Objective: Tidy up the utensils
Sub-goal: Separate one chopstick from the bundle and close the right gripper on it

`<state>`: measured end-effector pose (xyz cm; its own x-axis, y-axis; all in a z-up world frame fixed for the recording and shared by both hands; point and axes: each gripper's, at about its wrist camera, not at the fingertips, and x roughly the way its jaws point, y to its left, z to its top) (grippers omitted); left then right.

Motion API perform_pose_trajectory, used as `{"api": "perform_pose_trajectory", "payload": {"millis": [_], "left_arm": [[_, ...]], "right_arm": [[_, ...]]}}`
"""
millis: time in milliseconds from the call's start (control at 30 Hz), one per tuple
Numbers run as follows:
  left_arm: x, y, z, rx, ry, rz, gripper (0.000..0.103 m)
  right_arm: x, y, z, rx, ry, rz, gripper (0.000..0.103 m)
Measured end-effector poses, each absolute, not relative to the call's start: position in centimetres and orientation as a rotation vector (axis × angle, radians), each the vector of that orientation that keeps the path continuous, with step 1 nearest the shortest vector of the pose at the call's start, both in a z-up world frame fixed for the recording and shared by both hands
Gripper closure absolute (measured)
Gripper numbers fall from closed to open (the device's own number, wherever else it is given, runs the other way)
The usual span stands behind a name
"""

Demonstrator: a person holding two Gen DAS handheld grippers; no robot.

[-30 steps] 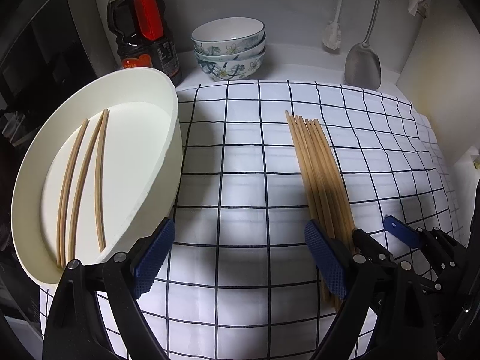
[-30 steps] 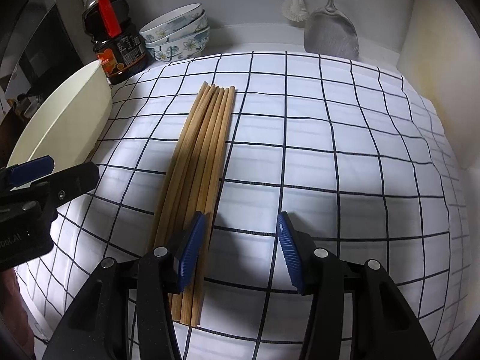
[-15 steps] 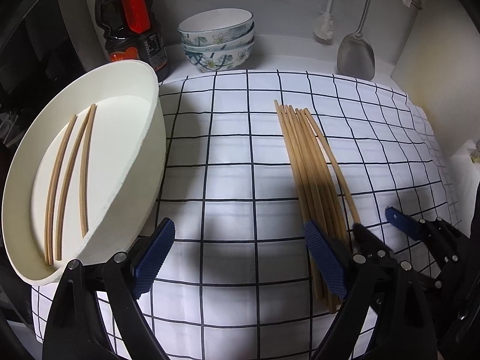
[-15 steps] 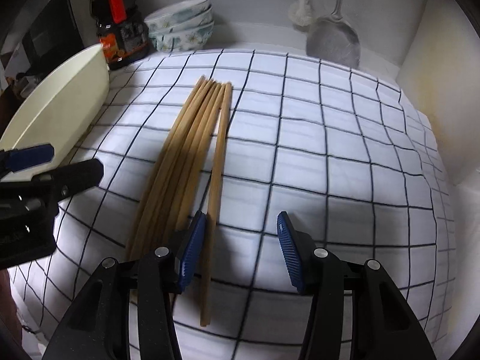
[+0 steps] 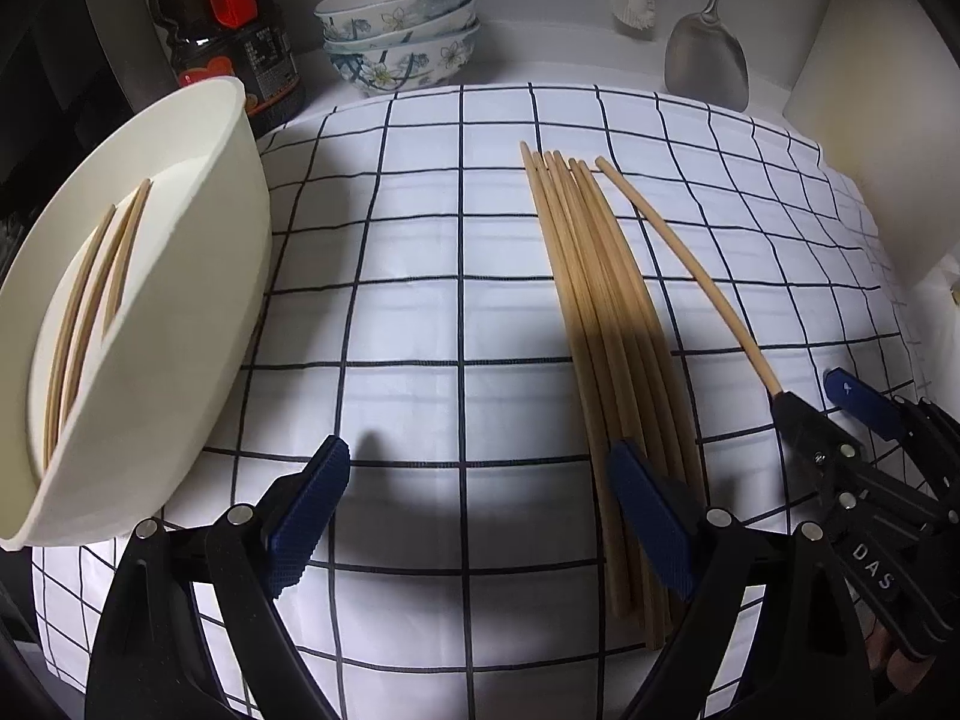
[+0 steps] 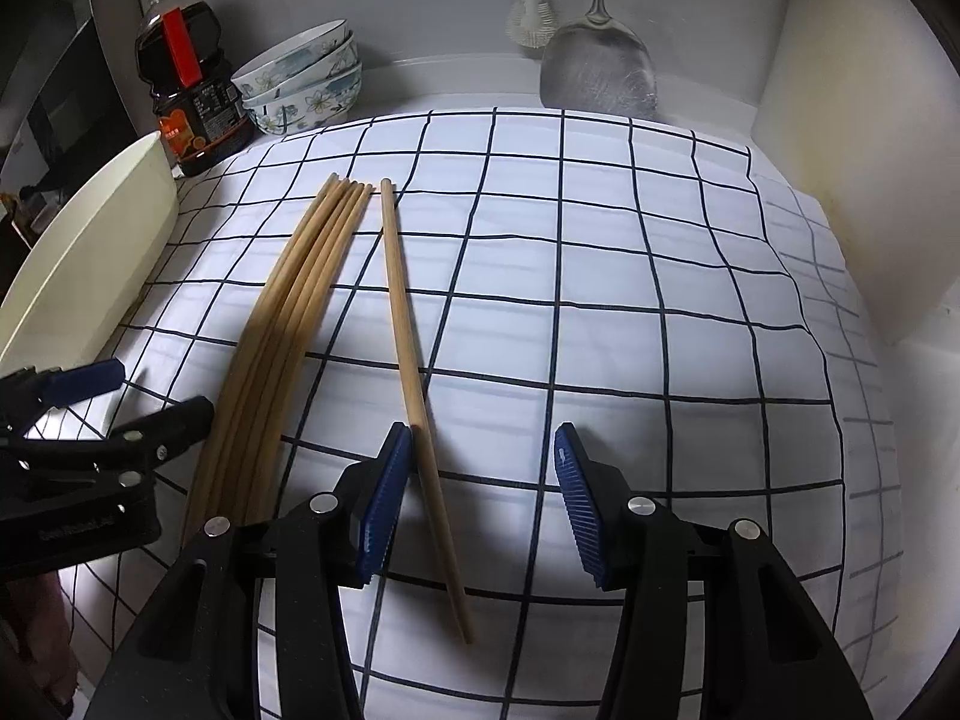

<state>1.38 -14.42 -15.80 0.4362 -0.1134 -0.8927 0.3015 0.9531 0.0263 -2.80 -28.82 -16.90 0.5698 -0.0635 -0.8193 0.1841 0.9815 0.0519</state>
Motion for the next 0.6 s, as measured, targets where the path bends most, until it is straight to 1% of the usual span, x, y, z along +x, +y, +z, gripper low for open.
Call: {"api": "perform_pose_trajectory", "payload": {"millis": [333,600], "left_arm": [[1.0,-14.0,-16.6,0.183,1.091,-0.227,0.013],[2.9,-14.2,-16.6,0.146,1.087,-0.203,0.013]], "right_arm": [[-2.5,-28.1,-16.9,0.149,0.940,-0.114,0.055],[-1.2,-27.6,-17.1,0.076,0.929,-0.101,0.055]]}}
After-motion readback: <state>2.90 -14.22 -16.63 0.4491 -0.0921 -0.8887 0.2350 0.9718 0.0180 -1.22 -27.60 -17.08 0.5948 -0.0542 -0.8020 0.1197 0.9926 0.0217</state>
